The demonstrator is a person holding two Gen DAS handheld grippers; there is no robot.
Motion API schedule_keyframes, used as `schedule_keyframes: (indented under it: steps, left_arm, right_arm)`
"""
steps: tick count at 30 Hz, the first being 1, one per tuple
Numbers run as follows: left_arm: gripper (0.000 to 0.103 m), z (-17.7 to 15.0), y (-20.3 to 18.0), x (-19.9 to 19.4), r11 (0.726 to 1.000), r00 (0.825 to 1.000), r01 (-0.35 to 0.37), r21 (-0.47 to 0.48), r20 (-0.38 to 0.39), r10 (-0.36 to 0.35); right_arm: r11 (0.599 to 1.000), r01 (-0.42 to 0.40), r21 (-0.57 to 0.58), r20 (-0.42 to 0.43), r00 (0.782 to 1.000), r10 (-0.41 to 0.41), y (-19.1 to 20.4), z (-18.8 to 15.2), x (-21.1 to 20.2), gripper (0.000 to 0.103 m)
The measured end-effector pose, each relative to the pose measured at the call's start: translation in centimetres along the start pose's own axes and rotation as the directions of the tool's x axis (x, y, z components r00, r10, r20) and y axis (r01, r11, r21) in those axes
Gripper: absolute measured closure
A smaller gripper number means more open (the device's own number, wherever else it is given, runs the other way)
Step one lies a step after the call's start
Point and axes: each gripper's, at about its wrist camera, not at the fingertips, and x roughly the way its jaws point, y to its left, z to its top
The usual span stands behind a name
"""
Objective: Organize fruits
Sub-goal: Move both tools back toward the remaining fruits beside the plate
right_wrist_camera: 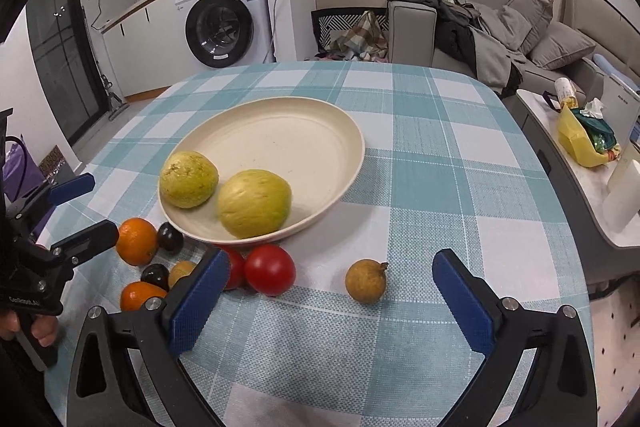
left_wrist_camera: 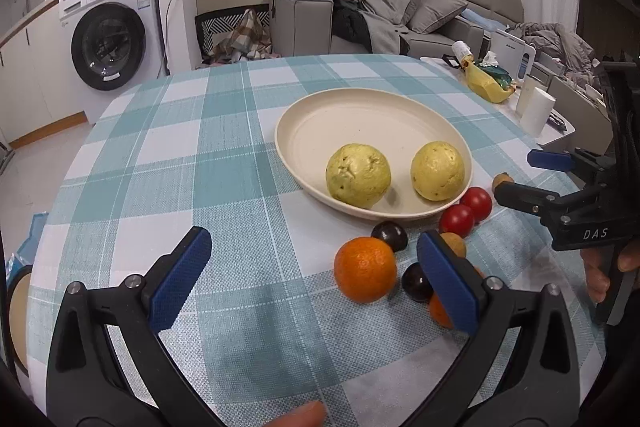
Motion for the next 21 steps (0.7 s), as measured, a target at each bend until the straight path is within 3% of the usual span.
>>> schedule_keyframes:
  steps: [21]
  left_arm:
    - [0.000, -0.3, 0.2, 2.0, 1.000, 0.996, 0.005, -0.008, -0.093, -0.006]
  right_arm:
    - [0.996, 0.064, 0.060, -0.096, 0.994, -0.058, -2.1, -0.7, 1.7, 0.001]
